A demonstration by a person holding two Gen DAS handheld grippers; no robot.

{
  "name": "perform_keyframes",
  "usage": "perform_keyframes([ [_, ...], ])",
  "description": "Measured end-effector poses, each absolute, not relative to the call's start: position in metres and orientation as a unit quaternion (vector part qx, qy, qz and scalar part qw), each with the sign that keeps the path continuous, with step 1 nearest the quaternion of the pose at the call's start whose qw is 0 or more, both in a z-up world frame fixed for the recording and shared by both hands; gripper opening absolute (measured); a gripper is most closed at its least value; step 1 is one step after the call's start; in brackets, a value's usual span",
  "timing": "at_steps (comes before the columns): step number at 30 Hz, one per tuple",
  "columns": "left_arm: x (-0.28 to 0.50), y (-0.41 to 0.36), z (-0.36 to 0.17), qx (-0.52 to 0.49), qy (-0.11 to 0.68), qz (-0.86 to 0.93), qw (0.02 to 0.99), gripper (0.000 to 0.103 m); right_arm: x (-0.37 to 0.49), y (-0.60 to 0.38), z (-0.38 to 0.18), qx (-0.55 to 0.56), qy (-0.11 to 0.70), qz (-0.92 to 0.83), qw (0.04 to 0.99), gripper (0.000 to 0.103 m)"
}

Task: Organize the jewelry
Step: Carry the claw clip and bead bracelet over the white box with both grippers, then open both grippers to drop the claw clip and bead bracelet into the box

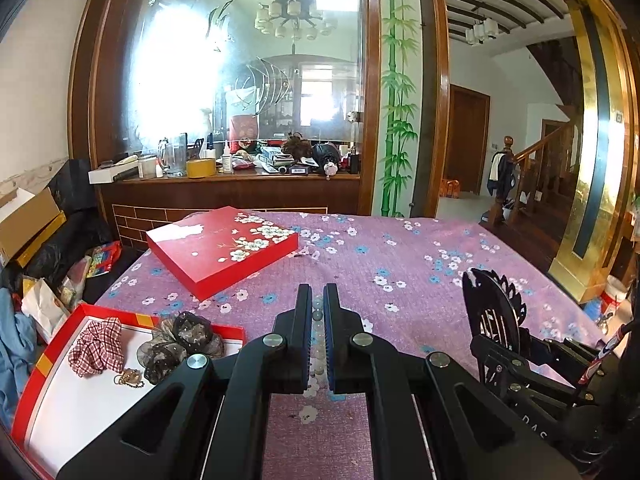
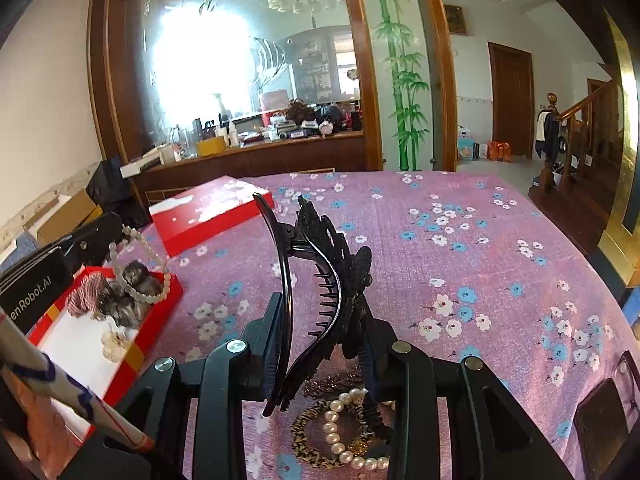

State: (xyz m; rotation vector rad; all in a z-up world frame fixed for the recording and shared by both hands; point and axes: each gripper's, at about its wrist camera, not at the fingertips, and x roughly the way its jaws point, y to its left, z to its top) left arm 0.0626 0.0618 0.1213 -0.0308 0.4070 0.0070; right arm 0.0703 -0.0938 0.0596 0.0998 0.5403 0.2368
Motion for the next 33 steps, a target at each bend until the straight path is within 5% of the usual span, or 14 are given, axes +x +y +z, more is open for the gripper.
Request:
perform_keyframes([
  [12, 0.031, 0.131, 0.146, -0.063, 0.242, 0.006, 0.968, 0.005, 0.023, -0.048, 0.093, 0.064, 0.270, 0.171, 0.945, 0.036],
  [33, 0.024, 0.329, 0.057, -0.178, 0.348, 0.143, 0.909, 0.005, 0.034, 0.143, 0.041, 0.002, 0.419, 0.331, 0.846, 0.036],
])
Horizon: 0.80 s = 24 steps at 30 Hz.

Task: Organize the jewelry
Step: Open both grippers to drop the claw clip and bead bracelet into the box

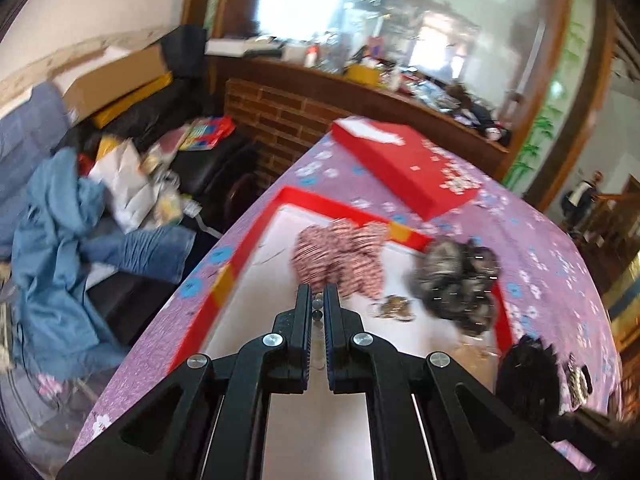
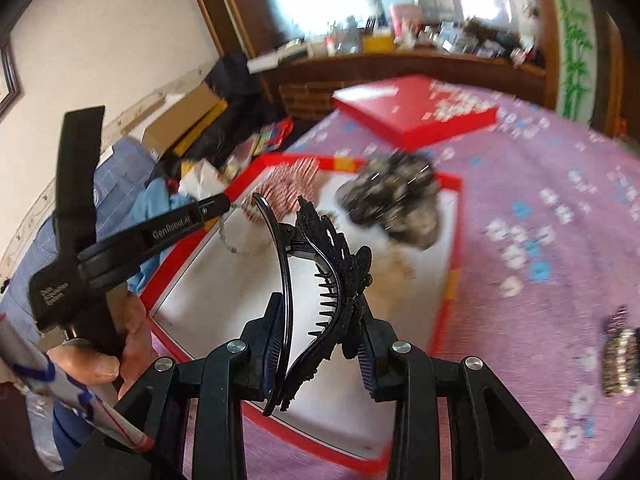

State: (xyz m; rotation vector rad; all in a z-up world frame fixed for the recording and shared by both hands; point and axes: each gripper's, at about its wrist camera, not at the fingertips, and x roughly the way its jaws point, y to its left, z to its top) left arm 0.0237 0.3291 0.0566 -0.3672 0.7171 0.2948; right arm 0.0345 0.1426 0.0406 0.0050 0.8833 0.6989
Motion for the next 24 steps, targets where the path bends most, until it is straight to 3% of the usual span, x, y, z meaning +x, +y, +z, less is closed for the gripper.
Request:
perform_keyframes([
  [7, 0.028, 0.352, 0.033, -0.220, 0.388, 0.163, 0.880, 0.005, 0.053, 0.178, 0.012, -0.043, 0.460, 0.303, 0.833, 0.036],
  [24, 0.032, 0.341, 0.034, -0.203, 0.385, 0.162, 0.886, 0.007, 0.072, 0.193, 0.008, -0.072, 0.432, 0.283, 0.853, 0.041],
])
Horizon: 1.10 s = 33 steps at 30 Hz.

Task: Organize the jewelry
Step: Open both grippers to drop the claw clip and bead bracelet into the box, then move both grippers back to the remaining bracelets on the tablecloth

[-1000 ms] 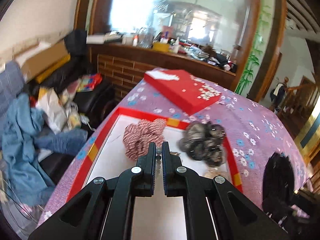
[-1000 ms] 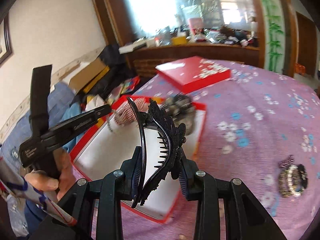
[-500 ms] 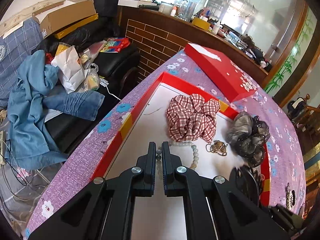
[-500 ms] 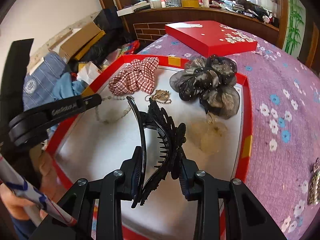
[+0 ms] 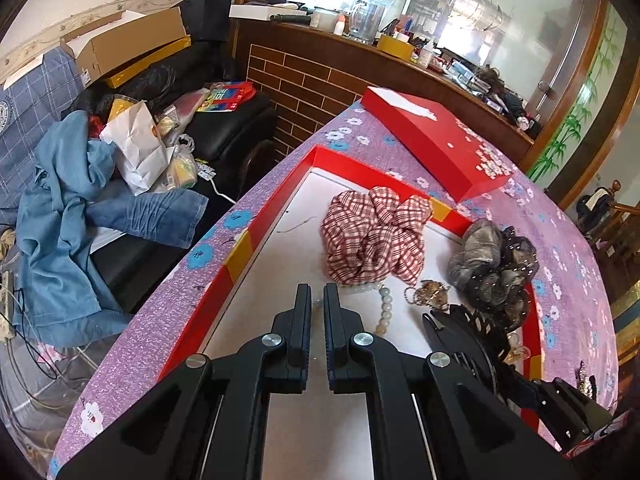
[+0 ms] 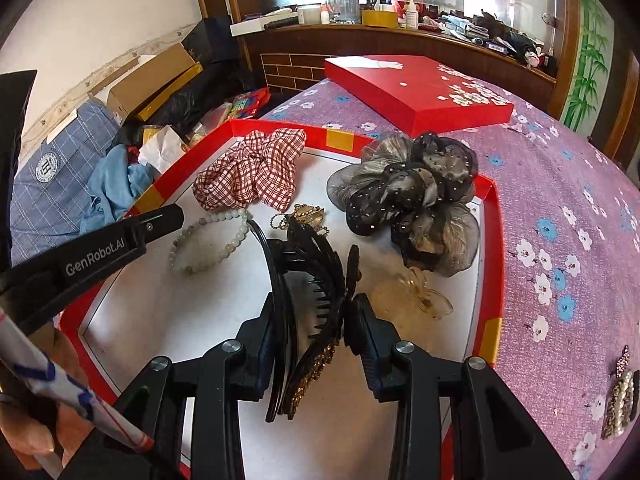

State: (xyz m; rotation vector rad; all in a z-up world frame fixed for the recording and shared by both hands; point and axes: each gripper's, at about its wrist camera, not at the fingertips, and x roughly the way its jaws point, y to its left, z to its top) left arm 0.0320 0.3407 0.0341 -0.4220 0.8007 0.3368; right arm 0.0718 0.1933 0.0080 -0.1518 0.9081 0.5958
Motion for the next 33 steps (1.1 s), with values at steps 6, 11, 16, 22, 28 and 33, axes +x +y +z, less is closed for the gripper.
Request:
perform_keyframes([
  [6, 0.026, 0.334, 0.047, -0.191, 0.352, 0.159, 0.902, 0.034, 0.060, 0.176, 0.029, -0.042, 0.401, 0.302, 0.864, 0.050],
  [11, 0.024, 0.324, 0.055, -0.169, 0.333, 0.161, 0.914, 0.034, 0.045, 0.152, 0.047, -0.023, 0.379, 0.303, 0.874, 0.050],
  [16, 0.024, 0.311, 0.060, -0.146, 0.317, 0.154, 0.924, 0.043, 0.034, 0.125, 0.051, 0.004, 0.384, 0.292, 0.876, 0.050],
  [22, 0.021, 0.305, 0.065, -0.139, 0.296, 0.145, 0.934, 0.044, 0.015, 0.091, 0.048, 0.030, 0.395, 0.279, 0.875, 0.050],
  [28, 0.018, 0.283, 0.075, -0.104, 0.300, 0.136, 0.938, 0.044, -0.002, 0.043, 0.054, 0.045, 0.385, 0.255, 0.886, 0.050],
  [33, 0.007, 0.244, 0.094, -0.074, 0.301, 0.105, 0.945, 0.044, -0.001, -0.004, 0.053, 0.083, 0.385, 0.230, 0.890, 0.050],
])
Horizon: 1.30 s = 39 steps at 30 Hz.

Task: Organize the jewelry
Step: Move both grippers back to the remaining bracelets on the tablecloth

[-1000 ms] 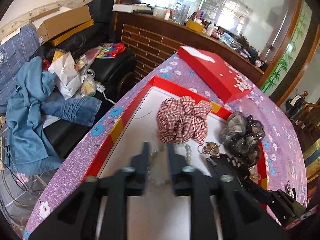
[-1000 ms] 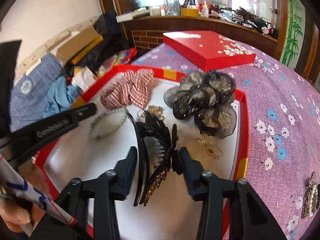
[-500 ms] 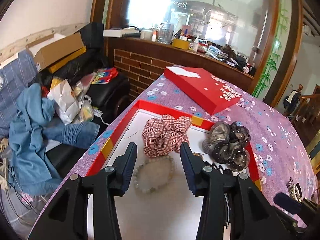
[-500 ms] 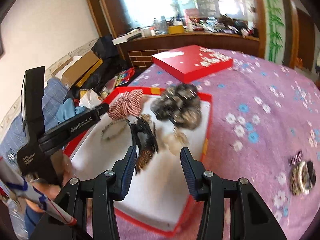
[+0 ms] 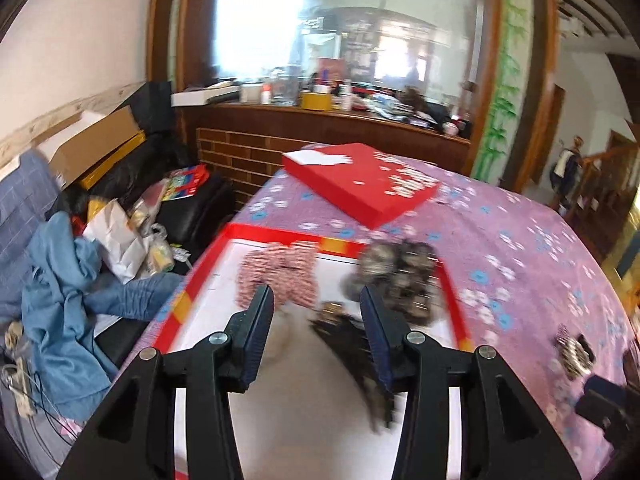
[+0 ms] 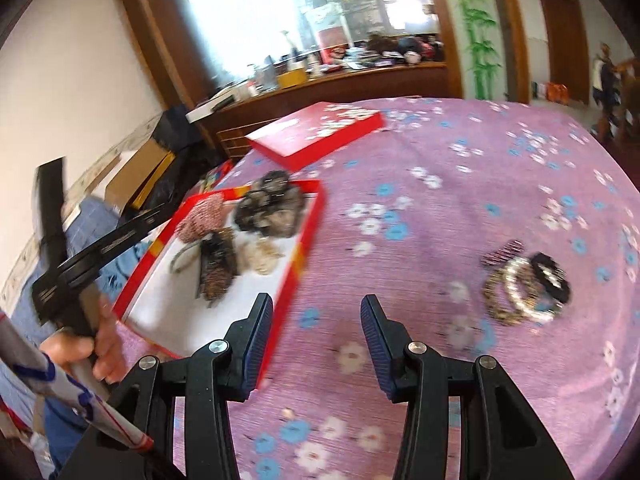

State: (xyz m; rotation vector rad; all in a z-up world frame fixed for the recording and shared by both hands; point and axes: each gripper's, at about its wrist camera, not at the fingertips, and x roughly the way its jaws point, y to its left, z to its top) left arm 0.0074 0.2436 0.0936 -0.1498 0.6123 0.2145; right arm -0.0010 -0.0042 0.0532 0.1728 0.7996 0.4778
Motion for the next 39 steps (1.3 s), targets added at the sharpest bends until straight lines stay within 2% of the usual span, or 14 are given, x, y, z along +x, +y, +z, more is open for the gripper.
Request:
perform_keyframes([
  [10, -0.005, 0.120, 0.103, -0.020, 0.348, -0.024, 0.937, 0.044, 0.001, -0.098, 0.049, 0.153, 0.379, 0.174, 0.896, 0.050],
  [19, 0.014, 0.029, 0.090, -0.007, 0.388, -0.112, 0.915, 0.044, -0.004, -0.183, 0.046, 0.207, 0.375, 0.113, 0.897, 0.049],
  [29, 0.090, -0.013, 0.032, -0.033, 0.483, -0.156, 0.861, 0.043, 0.009, -0.193, 0.054, 0.195, 0.396, 0.117, 0.890, 0.049],
  [32, 0.098, -0.016, 0.015, -0.048, 0.494, -0.170, 0.851, 0.040, 0.028, -0.184, 0.056, 0.169, 0.413, 0.125, 0.886, 0.049],
  [34, 0.102, -0.018, 0.005, -0.043, 0.501, -0.171, 0.847, 0.032, 0.039, -0.184, 0.051, 0.167, 0.421, 0.119, 0.883, 0.049],
  [37, 0.103, -0.019, 0.005, -0.033, 0.490, -0.173, 0.854, 0.028, 0.052, -0.180, 0.047, 0.170, 0.419, 0.128, 0.883, 0.049],
  [39, 0.101, -0.024, 0.004, -0.009, 0.480, -0.161, 0.862, 0.022, 0.058, -0.179, 0.044, 0.172, 0.413, 0.129, 0.885, 0.049],
])
